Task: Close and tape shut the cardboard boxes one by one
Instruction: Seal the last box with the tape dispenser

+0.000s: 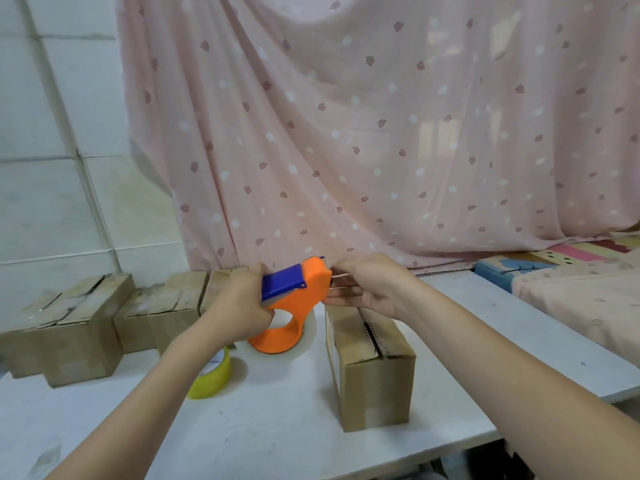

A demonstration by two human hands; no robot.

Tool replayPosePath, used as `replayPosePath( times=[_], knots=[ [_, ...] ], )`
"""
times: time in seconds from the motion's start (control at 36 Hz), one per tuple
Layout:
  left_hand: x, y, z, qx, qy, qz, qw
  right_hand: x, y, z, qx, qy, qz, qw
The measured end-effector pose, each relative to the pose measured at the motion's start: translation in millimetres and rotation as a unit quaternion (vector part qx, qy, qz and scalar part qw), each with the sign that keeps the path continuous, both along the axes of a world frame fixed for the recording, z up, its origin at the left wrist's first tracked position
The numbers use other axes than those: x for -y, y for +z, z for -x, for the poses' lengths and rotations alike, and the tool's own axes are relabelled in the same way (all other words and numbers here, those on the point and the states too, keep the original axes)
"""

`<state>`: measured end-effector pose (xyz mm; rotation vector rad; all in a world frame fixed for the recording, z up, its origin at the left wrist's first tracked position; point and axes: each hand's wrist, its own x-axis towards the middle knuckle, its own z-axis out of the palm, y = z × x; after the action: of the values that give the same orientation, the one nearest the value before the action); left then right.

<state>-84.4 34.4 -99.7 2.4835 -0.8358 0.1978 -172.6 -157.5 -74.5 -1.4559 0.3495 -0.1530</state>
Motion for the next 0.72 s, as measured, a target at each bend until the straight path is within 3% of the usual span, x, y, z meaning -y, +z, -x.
replayPosePath(
  times=[0.36,0.72],
  knots=[
    [12,-5,4,0.059,-0.014,-0.016,0.998,18,-5,5,-0.024,-0.004,-0.074,0.997],
    [19,-9,0,0.087,0.008,-0.055,0.995,10,-11,-15,-0.084,-0.078,0.076,0.991]
  ],
)
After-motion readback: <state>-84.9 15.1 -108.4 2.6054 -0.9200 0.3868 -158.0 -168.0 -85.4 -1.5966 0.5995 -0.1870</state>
